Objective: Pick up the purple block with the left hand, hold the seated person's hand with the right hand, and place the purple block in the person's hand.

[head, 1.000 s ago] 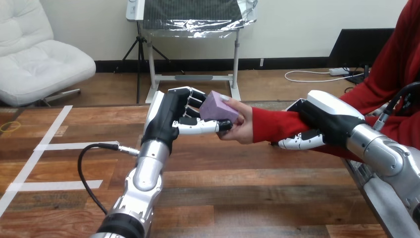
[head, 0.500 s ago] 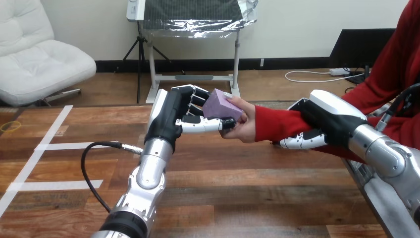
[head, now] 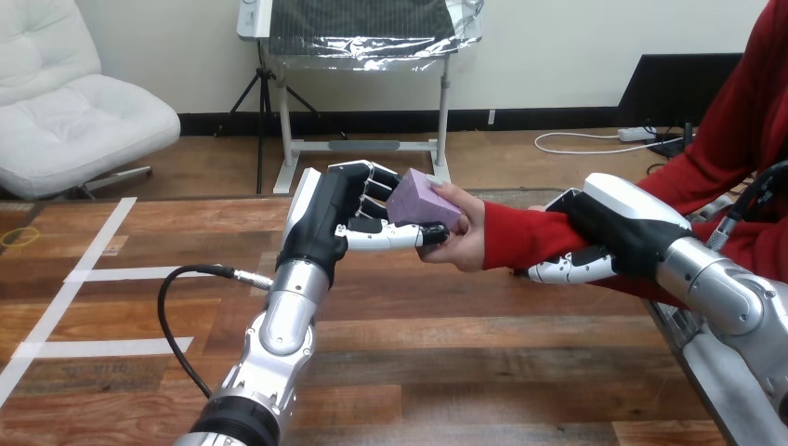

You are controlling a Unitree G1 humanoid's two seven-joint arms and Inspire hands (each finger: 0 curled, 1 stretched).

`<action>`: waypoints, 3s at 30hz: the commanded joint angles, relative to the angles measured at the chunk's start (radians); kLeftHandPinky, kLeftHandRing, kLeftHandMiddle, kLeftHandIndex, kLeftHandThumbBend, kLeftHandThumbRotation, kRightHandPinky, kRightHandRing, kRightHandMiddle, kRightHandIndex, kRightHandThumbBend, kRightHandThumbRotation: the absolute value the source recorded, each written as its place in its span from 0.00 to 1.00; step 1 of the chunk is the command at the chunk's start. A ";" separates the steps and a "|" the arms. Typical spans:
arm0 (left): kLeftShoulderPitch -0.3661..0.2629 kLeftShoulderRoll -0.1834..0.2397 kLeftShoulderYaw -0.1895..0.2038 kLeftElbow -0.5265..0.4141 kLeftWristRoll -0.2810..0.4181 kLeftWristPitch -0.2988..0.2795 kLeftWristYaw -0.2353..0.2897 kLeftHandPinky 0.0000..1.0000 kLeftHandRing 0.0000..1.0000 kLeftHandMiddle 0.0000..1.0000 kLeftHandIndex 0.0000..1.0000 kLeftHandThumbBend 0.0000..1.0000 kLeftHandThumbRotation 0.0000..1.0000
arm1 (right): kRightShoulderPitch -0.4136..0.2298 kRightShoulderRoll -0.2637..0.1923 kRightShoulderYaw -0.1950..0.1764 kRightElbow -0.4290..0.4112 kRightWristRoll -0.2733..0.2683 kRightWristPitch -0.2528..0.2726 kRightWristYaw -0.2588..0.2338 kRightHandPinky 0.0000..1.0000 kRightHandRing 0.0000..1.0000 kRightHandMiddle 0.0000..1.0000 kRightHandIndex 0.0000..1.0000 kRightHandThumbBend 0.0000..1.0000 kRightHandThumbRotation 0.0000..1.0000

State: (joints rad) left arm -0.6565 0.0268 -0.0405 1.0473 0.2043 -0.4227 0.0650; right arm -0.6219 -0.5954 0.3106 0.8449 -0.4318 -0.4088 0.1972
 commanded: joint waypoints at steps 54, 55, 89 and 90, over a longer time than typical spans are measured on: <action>0.278 0.079 -0.020 -0.472 -0.086 0.072 -0.301 0.95 0.94 0.92 0.91 0.92 1.00 | -0.015 0.033 -0.019 -0.036 0.039 -0.046 0.081 0.41 0.44 0.49 0.50 0.80 0.64; 0.283 0.080 -0.021 -0.478 -0.082 0.072 -0.297 0.96 0.94 0.91 0.91 0.92 1.00 | -0.014 0.032 -0.019 -0.037 0.038 -0.046 0.086 0.42 0.46 0.51 0.52 0.81 0.66; 0.447 0.111 0.005 -0.610 -0.105 0.049 -0.212 1.00 0.94 0.91 0.90 0.91 1.00 | 0.023 0.005 -0.028 -0.051 0.030 -0.090 0.123 0.65 0.79 0.81 0.84 1.00 1.00; 0.451 0.110 0.006 -0.612 -0.108 0.048 -0.212 1.00 0.94 0.91 0.90 0.91 1.00 | 0.025 0.006 -0.030 -0.055 0.032 -0.090 0.122 0.64 0.79 0.81 0.84 1.00 1.00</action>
State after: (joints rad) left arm -0.1963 0.1324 -0.0520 0.5014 0.1223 -0.3422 -0.1546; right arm -0.6021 -0.6032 0.2974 0.8398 -0.4233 -0.4718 0.3190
